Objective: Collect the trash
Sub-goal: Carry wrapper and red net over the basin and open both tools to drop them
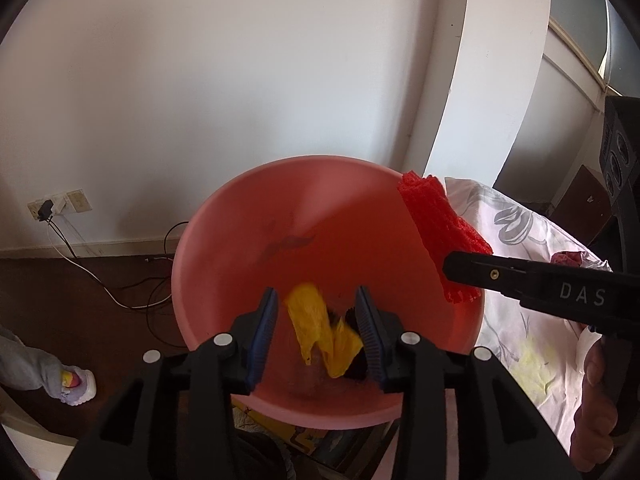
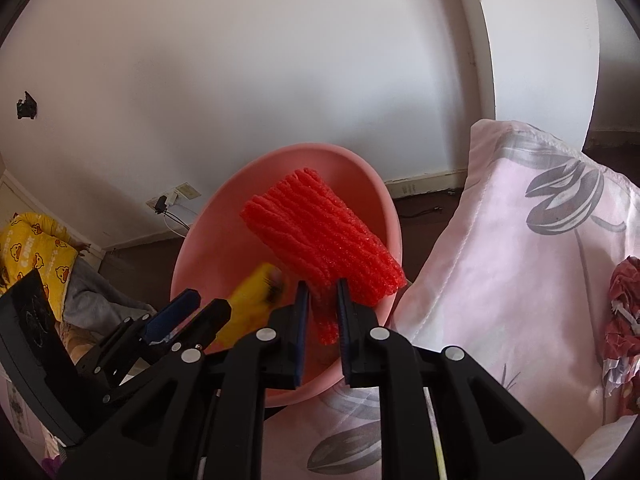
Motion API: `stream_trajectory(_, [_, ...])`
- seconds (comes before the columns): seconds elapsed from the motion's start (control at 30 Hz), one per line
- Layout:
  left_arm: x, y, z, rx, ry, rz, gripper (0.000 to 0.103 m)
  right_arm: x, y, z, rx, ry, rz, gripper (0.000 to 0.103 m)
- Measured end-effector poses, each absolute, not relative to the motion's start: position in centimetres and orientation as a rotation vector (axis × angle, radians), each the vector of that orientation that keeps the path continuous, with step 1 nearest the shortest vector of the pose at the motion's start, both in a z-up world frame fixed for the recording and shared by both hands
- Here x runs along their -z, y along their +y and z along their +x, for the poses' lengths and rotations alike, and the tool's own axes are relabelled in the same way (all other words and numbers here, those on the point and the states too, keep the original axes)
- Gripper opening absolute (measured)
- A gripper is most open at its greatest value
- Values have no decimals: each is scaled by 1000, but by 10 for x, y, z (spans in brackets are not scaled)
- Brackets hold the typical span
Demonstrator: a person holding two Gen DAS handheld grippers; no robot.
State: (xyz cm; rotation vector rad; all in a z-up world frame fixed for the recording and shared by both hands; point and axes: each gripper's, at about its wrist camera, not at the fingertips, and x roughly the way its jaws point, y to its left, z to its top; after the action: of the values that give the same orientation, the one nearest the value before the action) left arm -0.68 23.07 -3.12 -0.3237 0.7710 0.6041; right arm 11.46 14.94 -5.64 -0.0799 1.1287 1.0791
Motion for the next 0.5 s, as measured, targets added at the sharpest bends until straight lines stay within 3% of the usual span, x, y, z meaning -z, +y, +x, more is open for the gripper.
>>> stream_trajectory(0.03, [30, 230, -7, -602, 767, -320, 43, 56, 150, 114, -1082, 1127, -78, 28])
stream_trajectory(0.13, [24, 230, -14, -600, 753, -317, 46, 53, 148, 113, -1087, 1117, -77, 32])
stream_trajectory(0.5, [16, 223, -24, -585, 724, -326, 47, 35, 134, 103, -1067, 1012, -141, 33])
